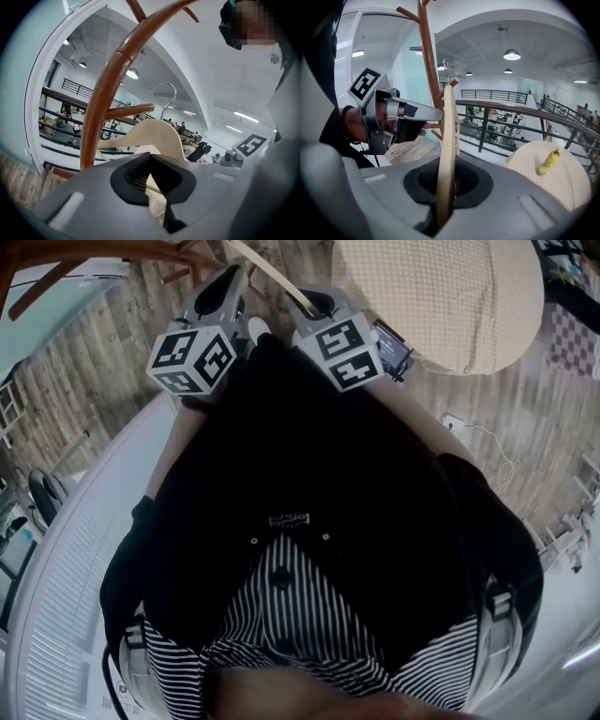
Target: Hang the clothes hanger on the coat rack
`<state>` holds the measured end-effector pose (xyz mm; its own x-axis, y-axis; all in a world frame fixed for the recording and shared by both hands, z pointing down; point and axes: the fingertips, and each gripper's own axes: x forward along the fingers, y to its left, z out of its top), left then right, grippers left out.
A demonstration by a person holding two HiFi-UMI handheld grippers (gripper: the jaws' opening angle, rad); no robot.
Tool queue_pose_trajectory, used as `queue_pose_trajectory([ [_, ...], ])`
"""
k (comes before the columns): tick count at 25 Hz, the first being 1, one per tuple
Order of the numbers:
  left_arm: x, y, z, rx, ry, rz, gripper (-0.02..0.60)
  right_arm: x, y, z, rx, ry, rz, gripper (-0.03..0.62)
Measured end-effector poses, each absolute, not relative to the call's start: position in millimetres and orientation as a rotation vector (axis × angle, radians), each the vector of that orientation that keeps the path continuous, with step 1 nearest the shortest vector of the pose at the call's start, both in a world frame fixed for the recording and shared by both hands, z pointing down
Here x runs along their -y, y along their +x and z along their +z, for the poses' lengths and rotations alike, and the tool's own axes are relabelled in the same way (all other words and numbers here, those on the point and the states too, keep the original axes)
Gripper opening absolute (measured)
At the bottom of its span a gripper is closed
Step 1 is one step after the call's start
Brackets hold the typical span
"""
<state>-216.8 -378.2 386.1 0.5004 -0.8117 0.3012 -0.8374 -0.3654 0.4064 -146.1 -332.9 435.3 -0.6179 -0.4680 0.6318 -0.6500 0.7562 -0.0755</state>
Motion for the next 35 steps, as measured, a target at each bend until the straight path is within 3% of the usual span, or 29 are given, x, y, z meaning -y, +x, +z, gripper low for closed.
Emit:
queue_pose_trajectory([
  [35,385,-250,400,1.38,2.214,0.098,0.005,363,-203,490,2.277,0.673,0.523,0.025],
])
